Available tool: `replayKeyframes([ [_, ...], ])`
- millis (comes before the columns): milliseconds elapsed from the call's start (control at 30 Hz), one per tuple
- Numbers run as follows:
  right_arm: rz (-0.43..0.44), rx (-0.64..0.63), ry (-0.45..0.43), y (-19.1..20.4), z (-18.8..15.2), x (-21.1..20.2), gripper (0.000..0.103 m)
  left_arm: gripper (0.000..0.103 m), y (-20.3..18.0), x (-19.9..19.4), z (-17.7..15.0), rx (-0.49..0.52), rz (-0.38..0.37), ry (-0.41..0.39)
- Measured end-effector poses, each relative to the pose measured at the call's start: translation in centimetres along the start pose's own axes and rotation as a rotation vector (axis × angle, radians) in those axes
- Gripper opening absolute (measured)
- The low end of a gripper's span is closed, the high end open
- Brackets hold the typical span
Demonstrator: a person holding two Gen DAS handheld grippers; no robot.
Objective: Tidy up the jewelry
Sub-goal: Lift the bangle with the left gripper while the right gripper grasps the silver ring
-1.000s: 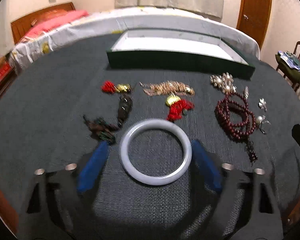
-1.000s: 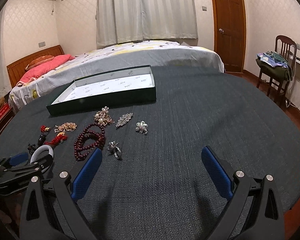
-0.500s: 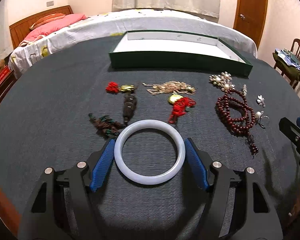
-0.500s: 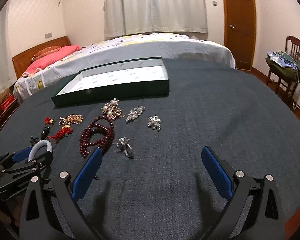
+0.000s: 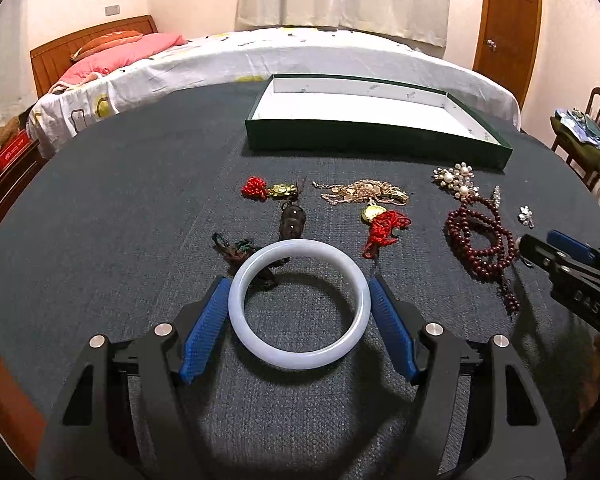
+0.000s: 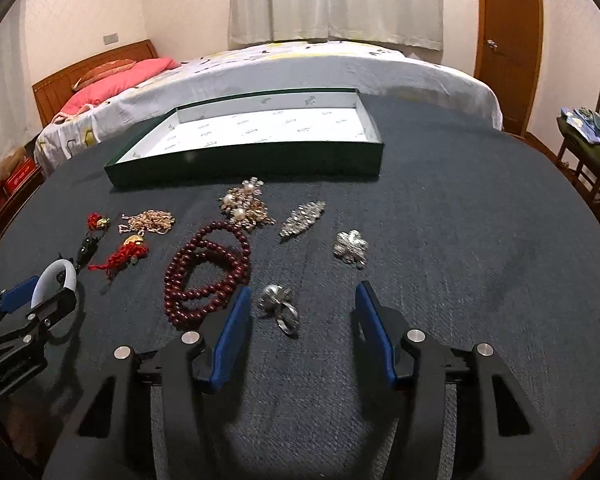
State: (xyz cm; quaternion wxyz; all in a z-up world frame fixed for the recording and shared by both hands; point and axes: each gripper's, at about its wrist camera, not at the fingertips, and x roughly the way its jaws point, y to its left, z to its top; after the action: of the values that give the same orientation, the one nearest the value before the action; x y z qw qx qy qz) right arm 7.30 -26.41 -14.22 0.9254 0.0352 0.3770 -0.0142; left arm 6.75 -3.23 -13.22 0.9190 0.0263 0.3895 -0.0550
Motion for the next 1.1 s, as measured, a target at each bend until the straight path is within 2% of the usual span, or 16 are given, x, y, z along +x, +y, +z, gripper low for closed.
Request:
replayKeyframes([
  [133, 0.01, -0.015, 0.028, 0.3, 0.1, 0.7, 0.038, 0.069, -0.2, -0.3, -0.1, 0.011, 0.0, -0.008],
  [200, 0.015, -0.021, 0.045, 0.4, -0.1, 1.1, 0.028, 0.069, -0.2, -0.3, -0.1, 0.011, -0.001, -0.01],
  [267, 0.014, -0.029, 0.038, 0.4, -0.2, 0.9, 0.024, 0.069, -0.3, -0.4, -0.1, 0.015, 0.002, -0.014],
  [767, 0.02, 0.017, -0.023, -0.9, -1.0, -1.1, 0.024, 0.069, -1.4, -1.4, -0.1, 0.049, -0.004, -0.051],
  [1100, 0.032, 0.033, -0.122, -1.3, 2.1, -3.5, 0.024, 0.069, -2.3, -3.3, 3.0, 0.043, -0.038, -0.127],
])
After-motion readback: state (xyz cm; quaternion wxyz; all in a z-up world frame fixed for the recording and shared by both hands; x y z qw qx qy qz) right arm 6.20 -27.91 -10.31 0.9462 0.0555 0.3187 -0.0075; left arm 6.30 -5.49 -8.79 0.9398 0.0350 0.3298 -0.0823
